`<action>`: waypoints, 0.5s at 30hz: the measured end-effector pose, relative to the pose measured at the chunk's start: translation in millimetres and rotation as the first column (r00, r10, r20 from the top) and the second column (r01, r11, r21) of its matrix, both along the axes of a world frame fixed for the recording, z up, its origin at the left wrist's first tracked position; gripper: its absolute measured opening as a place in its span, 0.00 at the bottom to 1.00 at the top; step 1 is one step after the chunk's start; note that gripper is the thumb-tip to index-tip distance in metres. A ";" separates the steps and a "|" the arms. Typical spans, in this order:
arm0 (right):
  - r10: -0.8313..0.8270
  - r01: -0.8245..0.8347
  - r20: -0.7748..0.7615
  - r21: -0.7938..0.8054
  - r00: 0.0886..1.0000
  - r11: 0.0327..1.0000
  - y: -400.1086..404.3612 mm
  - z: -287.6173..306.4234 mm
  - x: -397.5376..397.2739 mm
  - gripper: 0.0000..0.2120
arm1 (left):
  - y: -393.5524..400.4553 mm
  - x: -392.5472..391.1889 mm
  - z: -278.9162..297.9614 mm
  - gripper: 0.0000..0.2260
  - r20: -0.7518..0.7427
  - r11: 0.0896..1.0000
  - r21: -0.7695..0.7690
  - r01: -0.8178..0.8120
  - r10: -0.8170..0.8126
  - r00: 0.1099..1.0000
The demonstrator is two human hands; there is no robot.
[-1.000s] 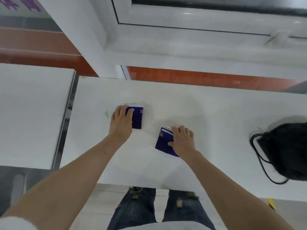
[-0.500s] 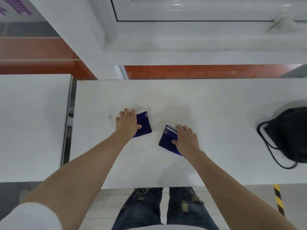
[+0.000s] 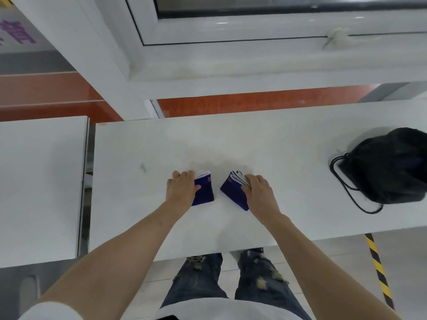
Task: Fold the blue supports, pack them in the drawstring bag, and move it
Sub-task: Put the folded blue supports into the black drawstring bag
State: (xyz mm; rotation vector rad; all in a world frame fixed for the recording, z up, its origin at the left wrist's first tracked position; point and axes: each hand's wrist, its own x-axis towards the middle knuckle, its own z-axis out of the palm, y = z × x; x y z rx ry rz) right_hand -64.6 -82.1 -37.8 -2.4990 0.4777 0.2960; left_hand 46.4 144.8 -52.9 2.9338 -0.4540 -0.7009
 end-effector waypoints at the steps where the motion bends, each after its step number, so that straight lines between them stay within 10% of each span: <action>1: -0.012 0.012 0.028 0.012 1.000 1.000 -4.3 2.3 -3.9 0.13 | -5.0 -3.9 3.0 0.13 0.003 1.000 0.005 -0.003 0.003 1.000; 15: -0.303 0.273 0.190 0.170 0.934 0.947 -176.8 70.2 -132.8 0.15 | -204.1 -115.0 79.1 0.11 0.142 0.931 -0.354 0.085 -0.036 0.989</action>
